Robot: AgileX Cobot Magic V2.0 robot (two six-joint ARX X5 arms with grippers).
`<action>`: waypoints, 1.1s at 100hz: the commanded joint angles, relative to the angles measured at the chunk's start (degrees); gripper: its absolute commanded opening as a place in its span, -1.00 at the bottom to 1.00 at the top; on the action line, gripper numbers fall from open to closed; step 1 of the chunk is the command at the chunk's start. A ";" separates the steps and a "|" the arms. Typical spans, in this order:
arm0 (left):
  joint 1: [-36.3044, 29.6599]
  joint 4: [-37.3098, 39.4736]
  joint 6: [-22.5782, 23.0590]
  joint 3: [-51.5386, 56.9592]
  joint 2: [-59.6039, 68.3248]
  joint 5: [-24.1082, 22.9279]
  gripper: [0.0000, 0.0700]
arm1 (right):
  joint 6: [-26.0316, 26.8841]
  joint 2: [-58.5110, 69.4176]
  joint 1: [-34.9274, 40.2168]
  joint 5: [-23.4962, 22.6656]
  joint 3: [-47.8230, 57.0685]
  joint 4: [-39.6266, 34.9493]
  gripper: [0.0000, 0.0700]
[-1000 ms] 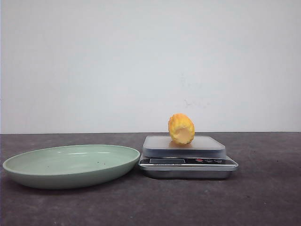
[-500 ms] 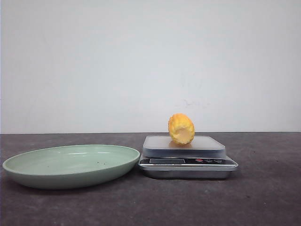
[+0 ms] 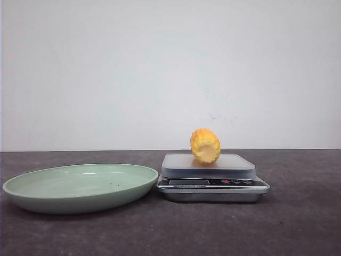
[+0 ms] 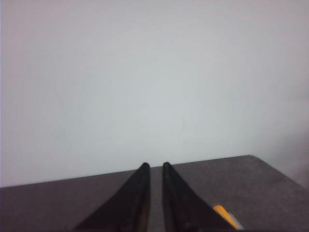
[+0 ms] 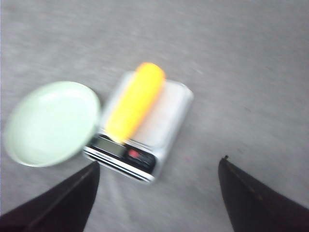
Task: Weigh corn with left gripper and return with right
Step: 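Raise the left gripper away while the corn rests on the scale, then lower the right gripper over the corn on the scale and close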
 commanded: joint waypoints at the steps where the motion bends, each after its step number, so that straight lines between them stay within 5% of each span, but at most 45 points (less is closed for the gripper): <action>1: -0.44 -2.91 -0.22 0.55 0.15 -0.07 -1.00 | 2.82 0.02 0.26 -3.26 0.70 3.98 0.37; 17: -0.42 -2.91 -0.22 -0.04 0.17 -0.07 -1.00 | 12.72 0.44 0.85 -7.56 0.76 18.10 0.35; 34: -0.48 -2.82 -0.20 -0.13 0.55 -1.77 -1.00 | 16.92 4.63 5.20 -6.38 2.21 30.56 -0.03; 71: -0.48 -2.80 -0.24 -3.13 0.72 -3.21 -1.00 | 13.44 26.36 18.45 13.99 14.88 21.07 -0.02; 87: -0.48 -2.80 -0.22 -4.63 0.72 -3.21 -1.00 | 14.86 37.46 20.81 17.53 21.24 15.28 0.01; 103: -0.48 -2.80 -0.22 -5.90 0.72 -3.19 -1.00 | 15.74 46.31 21.55 17.57 24.76 13.22 0.58; 110: -0.48 -2.80 -0.22 -6.67 0.74 -3.21 -1.00 | 16.63 49.11 21.55 17.57 24.76 13.05 0.64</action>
